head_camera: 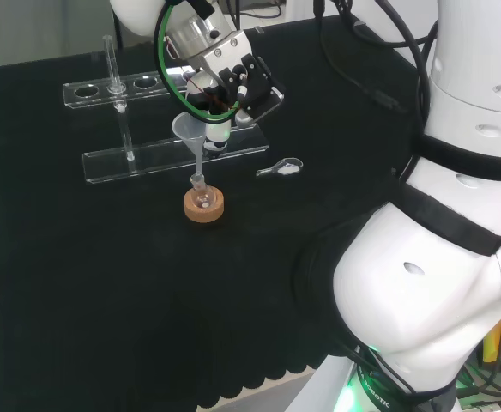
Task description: Place the funnel on the round-bottom flask.
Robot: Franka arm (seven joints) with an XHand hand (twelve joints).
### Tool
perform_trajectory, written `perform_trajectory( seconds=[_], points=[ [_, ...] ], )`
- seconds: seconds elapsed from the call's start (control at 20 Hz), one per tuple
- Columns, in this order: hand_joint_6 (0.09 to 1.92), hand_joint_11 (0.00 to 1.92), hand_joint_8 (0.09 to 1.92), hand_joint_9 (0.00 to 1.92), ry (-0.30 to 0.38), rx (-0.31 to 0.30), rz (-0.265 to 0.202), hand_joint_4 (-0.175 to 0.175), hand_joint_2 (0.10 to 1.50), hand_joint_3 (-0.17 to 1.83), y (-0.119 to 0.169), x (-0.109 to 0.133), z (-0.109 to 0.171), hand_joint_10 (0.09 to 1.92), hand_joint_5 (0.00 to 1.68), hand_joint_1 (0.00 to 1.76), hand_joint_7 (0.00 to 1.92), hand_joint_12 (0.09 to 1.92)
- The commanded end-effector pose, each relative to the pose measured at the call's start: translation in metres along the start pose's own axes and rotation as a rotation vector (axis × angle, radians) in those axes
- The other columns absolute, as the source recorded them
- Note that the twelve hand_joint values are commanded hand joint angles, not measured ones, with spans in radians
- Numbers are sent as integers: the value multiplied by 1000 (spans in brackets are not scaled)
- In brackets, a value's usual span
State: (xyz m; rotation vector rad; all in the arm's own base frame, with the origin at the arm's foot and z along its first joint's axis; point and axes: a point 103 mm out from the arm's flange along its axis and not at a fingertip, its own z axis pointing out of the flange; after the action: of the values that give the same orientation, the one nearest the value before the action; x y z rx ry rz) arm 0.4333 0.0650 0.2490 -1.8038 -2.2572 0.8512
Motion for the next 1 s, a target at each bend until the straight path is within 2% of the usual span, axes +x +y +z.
perform_trajectory(
  seconds=[0.05,1.0],
  points=[
    [981,255,727,616,6,3,-3,5,689,788,0,0,1,581,480,962,388,1348],
    [982,255,727,616,-2,15,-8,5,689,790,3,6,8,582,482,961,388,1348]
  ],
)
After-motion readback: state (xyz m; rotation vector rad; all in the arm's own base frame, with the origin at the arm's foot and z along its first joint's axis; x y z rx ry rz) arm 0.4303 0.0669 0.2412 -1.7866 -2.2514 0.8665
